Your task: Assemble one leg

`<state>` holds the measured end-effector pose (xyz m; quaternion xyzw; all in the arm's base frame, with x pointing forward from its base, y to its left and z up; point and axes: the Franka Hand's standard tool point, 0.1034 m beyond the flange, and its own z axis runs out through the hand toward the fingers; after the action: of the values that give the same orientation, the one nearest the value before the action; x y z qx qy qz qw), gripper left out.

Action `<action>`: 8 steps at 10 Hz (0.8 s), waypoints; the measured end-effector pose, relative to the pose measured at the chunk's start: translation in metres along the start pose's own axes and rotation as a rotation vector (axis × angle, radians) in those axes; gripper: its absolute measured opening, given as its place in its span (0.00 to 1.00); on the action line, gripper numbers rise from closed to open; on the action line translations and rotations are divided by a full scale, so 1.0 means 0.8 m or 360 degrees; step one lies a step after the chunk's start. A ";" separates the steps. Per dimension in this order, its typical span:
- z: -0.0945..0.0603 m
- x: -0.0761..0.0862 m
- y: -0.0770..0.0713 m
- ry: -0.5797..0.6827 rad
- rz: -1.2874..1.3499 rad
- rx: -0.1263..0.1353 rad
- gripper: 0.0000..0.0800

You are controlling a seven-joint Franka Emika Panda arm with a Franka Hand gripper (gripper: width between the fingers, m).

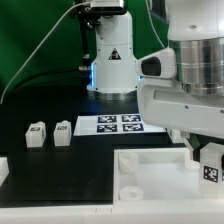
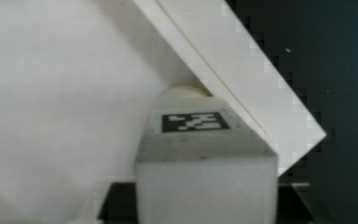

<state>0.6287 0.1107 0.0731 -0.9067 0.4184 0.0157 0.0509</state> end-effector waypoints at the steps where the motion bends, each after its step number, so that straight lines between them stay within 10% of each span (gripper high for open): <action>1: 0.000 0.000 0.000 0.0000 0.0240 -0.0001 0.37; 4: -0.001 -0.001 0.000 -0.0011 0.1321 0.0006 0.37; 8: -0.004 0.004 0.007 -0.0020 0.1778 0.0017 0.37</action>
Offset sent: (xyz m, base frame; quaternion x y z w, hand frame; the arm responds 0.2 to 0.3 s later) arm -0.0019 0.0156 0.0010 -0.0007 -0.0130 0.6339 0.7733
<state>0.6265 0.1048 0.0755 -0.5467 0.8352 0.0435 0.0418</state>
